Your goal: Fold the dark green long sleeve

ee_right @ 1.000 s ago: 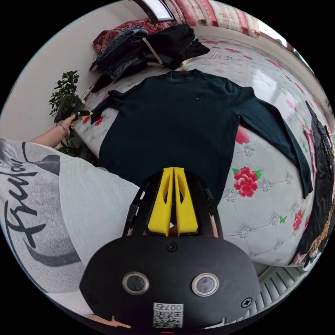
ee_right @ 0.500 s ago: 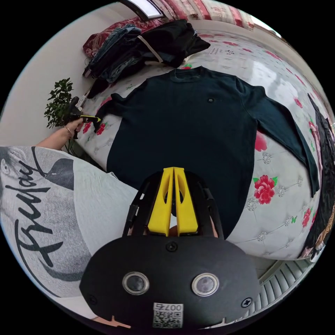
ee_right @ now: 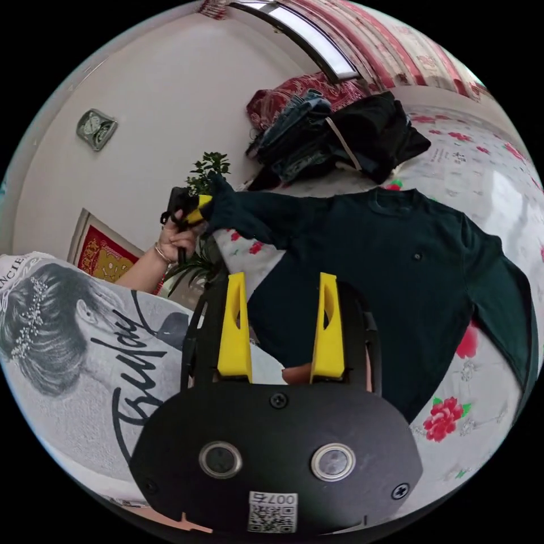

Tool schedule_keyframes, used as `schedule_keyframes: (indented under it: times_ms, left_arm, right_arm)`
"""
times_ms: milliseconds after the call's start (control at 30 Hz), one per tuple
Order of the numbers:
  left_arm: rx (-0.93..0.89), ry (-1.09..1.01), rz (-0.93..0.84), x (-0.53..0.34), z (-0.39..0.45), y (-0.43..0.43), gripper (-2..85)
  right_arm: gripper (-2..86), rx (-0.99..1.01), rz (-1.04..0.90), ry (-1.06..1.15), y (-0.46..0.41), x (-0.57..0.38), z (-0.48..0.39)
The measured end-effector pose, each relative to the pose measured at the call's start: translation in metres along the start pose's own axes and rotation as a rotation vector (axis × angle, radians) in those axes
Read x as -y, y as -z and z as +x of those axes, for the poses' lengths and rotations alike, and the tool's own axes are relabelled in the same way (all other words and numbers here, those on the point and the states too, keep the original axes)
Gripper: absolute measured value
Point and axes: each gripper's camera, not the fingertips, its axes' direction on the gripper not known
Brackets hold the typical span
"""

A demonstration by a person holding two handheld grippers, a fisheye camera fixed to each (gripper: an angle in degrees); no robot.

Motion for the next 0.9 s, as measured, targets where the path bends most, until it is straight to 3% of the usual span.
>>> schedule_keyframes:
  times_ms: [267, 433, 533, 700, 900]
  left_arm:
    - [0.049, -0.050, -0.149, 0.021, 0.046, -0.087, 3.7]
    - [0.175, -0.044, -0.140, 0.002, 0.044, -0.094, 5.5]
    - [0.323, 0.035, -0.182, -0.027, 0.014, -0.096, 6.7]
    - [0.404, 0.244, -0.262, -0.089, -0.052, -0.104, 6.7]
    - [0.477, 0.334, -0.271, -0.117, -0.083, -0.108, 6.1]
  right_arm:
    - [11.9, 0.124, -0.118, -0.013, -0.027, 0.036, 0.022]
    - [5.5, 0.041, -0.060, -0.069, 0.005, 0.020, 0.047]
    - [3.9, -0.064, -0.160, -0.233, 0.003, -0.015, 0.090]
    - [4.1, 0.012, -0.231, -0.597, -0.010, -0.080, 0.157]
    - [4.7, 0.027, -0.156, -0.625, 0.007, -0.094, 0.152]
